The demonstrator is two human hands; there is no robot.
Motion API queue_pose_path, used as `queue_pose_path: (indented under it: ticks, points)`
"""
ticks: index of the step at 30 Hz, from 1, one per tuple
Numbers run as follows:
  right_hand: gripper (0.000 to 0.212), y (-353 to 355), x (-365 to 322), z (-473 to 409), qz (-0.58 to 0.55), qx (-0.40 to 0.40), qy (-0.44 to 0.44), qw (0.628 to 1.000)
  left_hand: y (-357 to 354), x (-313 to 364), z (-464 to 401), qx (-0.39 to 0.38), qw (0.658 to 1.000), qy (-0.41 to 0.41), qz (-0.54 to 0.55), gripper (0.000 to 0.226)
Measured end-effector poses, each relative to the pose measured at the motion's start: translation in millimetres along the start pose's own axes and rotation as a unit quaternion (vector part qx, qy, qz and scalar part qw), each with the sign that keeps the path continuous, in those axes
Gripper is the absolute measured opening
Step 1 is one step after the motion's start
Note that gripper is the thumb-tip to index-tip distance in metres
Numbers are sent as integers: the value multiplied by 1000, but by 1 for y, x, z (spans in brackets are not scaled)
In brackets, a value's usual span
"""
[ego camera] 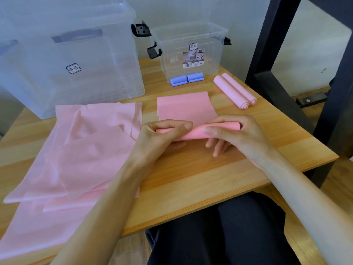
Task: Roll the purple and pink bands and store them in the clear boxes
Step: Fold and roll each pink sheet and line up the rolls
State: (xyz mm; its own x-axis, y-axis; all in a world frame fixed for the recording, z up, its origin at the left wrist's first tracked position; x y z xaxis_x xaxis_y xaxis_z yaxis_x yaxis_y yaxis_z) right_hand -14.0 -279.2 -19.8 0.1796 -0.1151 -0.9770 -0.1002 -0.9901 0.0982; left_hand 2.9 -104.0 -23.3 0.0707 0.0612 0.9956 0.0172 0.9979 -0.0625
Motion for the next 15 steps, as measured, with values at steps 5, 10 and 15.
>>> queue_pose_path:
  ticks: [5, 10, 15]
  points:
    - [30, 0, 1, -1, -6, 2, -7, 1000, -1, 4, 2, -1, 999, -26, -31, 22]
    - [36, -4, -1, 0, -5, -7, 2, 1000, 0, -1, 2, 7, 1000, 12, -21, 30]
    - [27, 1, 2, -1, -2, 4, -5, 1000, -2, 4, 3, -4, 1000, -4, -5, 26]
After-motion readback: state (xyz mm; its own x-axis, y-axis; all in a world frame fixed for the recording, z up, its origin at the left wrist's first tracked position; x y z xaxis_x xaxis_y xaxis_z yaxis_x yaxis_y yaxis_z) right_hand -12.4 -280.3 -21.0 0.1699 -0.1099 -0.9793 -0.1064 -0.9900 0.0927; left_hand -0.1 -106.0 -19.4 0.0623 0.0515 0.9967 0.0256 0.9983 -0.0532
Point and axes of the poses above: each hand's wrist, its own z-axis away from the middle knuckle, its own y-axis out of the back of the hand, x = y × z, the point moved 8 cm from there along -z, towards the middle knuckle, and after that the axes turned 12 degrees about x, right-handed, at the moved point
